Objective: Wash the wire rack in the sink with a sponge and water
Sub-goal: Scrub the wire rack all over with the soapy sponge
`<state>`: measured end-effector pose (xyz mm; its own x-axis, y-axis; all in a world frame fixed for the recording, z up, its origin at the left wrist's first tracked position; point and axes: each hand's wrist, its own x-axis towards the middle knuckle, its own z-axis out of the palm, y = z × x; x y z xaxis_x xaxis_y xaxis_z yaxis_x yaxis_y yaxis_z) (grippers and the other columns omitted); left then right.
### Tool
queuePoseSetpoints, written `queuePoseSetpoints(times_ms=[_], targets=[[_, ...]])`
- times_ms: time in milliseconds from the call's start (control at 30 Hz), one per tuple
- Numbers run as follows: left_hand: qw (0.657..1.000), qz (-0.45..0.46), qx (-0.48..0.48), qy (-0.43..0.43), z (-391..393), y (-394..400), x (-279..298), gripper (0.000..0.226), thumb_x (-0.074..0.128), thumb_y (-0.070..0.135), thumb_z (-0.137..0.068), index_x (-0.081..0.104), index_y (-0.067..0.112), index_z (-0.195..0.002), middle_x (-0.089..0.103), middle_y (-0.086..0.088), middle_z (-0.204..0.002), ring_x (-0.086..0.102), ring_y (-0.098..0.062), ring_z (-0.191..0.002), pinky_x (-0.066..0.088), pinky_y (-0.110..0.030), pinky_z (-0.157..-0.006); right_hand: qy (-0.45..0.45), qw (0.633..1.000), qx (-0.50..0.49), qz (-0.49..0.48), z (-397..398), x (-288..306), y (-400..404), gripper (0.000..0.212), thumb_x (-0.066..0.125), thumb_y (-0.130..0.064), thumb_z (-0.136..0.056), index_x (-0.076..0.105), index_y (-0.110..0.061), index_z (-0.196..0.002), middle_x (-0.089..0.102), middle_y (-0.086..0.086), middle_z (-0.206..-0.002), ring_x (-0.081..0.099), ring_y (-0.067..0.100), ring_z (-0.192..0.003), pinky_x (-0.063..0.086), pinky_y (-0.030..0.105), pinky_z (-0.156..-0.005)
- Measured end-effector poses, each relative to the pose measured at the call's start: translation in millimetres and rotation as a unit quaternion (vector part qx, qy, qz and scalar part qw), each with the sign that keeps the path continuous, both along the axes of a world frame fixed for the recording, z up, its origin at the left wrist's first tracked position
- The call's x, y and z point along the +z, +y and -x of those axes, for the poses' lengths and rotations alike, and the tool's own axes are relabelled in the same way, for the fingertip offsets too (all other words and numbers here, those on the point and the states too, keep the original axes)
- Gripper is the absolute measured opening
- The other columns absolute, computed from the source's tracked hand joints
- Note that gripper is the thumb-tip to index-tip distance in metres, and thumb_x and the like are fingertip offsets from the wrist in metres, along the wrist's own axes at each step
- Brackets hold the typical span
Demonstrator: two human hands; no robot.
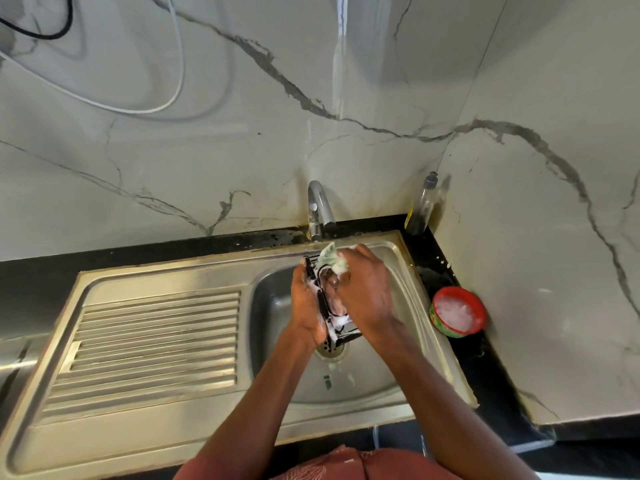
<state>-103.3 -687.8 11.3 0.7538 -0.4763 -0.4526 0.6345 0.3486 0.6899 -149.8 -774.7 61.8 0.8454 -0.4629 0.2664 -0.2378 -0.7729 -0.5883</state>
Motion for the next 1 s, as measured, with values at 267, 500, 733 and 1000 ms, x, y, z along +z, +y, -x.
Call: queuePoseSetpoints(times_ms=[267, 500, 733, 1000], targets=[[1.000, 0.013, -0.005, 0.005, 5.6, -7.5, -3.9, 0.070, 0.029, 0.062, -0.105, 0.083, 0.019, -0.093, 0.078, -0.007, -0.090, 0.074, -0.018, -0.078, 0.058, -0.027, -0.071, -0.007, 0.999, -0.035, -0.012, 0.4, -4.2, -13.3, 0.047, 0.065, 0.014, -0.081, 0.073, -0.011, -0.120, 0.069, 0.005, -0.113, 0.066, 0.016, -0.092, 0.054, 0.021, -0.074], [0.999, 0.034, 0.027, 0.017, 0.2, -10.1, -5.6, 0.068, 0.033, 0.065, -0.102, 0.081, 0.017, -0.099, 0.077, -0.007, -0.090, 0.070, -0.023, -0.083, 0.059, -0.027, -0.067, 0.002, 1.000, -0.004, -0.012, 0.6, -2.7, -12.1, 0.047, 0.064, 0.014, -0.081, 0.072, -0.009, -0.122, 0.070, 0.006, -0.115, 0.068, 0.018, -0.095, 0.048, 0.011, -0.075], [0.998, 0.054, 0.017, 0.020, -1.5, -5.6, -8.4, 0.071, 0.031, 0.067, -0.101, 0.071, 0.015, -0.128, 0.077, -0.013, -0.110, 0.075, -0.025, -0.097, 0.060, -0.033, -0.077, 0.001, 1.000, 0.026, -0.008, 2.7, -5.4, 6.4, 0.037, 0.073, 0.007, -0.081, 0.076, -0.010, -0.114, 0.072, 0.006, -0.106, 0.068, 0.017, -0.079, 0.054, 0.015, -0.064], [0.992, 0.104, 0.051, 0.043, -11.0, -7.9, -10.1, 0.068, 0.035, 0.064, -0.100, 0.061, 0.020, -0.145, 0.066, -0.016, -0.135, 0.065, -0.032, -0.118, 0.046, -0.049, -0.107, -0.015, 0.999, -0.032, 0.000, 6.1, -10.4, 1.8, 0.047, 0.062, 0.017, -0.078, 0.075, -0.009, -0.115, 0.071, 0.007, -0.113, 0.071, 0.023, -0.090, 0.061, 0.035, -0.075]])
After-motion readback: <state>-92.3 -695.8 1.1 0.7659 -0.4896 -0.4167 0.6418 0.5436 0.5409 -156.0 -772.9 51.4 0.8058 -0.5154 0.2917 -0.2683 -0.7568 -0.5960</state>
